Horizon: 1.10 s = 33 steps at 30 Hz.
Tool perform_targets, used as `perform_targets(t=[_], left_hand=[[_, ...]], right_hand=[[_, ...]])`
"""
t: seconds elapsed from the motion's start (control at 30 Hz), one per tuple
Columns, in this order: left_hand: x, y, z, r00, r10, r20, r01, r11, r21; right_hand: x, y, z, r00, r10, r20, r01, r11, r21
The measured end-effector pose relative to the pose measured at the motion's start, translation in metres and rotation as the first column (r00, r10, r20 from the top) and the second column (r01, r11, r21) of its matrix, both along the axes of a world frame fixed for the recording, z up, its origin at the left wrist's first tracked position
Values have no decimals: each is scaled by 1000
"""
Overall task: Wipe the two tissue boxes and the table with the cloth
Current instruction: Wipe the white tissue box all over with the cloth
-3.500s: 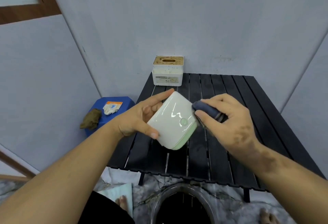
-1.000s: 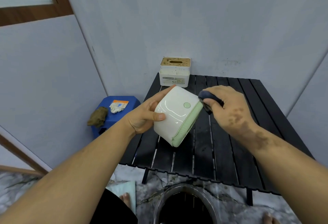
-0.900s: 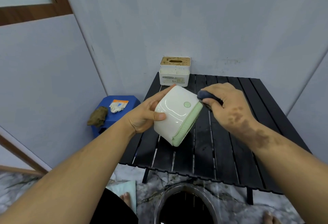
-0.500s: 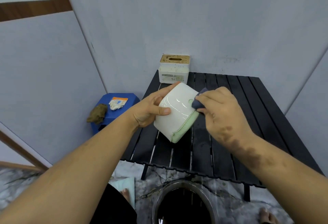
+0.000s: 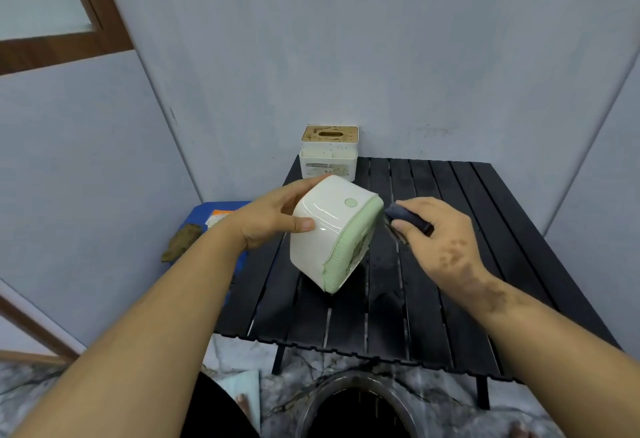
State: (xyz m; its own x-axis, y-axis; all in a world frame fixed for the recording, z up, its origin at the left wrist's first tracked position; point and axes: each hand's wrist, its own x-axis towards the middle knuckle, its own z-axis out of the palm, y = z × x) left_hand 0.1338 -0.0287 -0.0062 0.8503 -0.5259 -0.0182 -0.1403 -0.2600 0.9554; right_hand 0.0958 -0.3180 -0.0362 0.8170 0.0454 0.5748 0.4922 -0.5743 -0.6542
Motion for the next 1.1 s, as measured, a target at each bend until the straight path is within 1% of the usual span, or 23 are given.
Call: perform_targets(t=[0.13,0.23,0.3,0.37,0.43,0.5,0.53,0.63,0.73,0.77,0.83,0.9,0.97,1.03,1.1], left_hand=[[-1,-1,16,982,59,177,-99,968,229],[-7,-12,32,949,30,315,-155,912,381],[-14,-25,43,924,-5,383,-200,847,493],[-21,-40,47,893,-17,451,-287,749,597],[-25,-52,45,871,-28,491,-355,655,667],[-26,-58,40,861,-42,507,-382,605,698],[-26,-59,37,855,-48,517,-387,604,697],[-25,-56,33,830,-54,555,-398,641,657],[-24,-49,31,844,-17,536,-372,701,609],[-25,-47,32,852,5,523,-357,737,574],[-28,-41,34,873,65,482,-314,833,456],[-29,-33,32,895,135,425,-294,896,333],[-30,-27,25,907,252,338,-337,915,221],[-33,-28,13,902,374,215,-395,917,60],[-36,-32,-1,882,463,88,-459,886,-60]], right_hand=[[7,5,-3,989,91,-120,-75,988,133],[12,7,-2,983,105,-152,-80,984,162],[15,6,-3,984,105,-144,-83,985,154],[17,5,-4,983,117,-141,-95,983,155],[18,4,-4,980,127,-150,-102,981,167],[19,3,-4,979,136,-152,-109,978,177],[18,3,-4,978,141,-154,-112,977,179],[15,2,-3,975,163,-155,-132,972,193],[12,3,0,974,175,-146,-141,966,219],[12,3,2,975,169,-143,-135,965,224],[13,-1,7,981,143,-130,-112,969,220],[13,-8,12,989,105,-105,-82,976,201],[13,-18,17,995,54,-80,-40,985,167],[13,-27,17,998,14,-67,-4,990,139],[11,-33,15,996,-7,-93,21,989,147]])
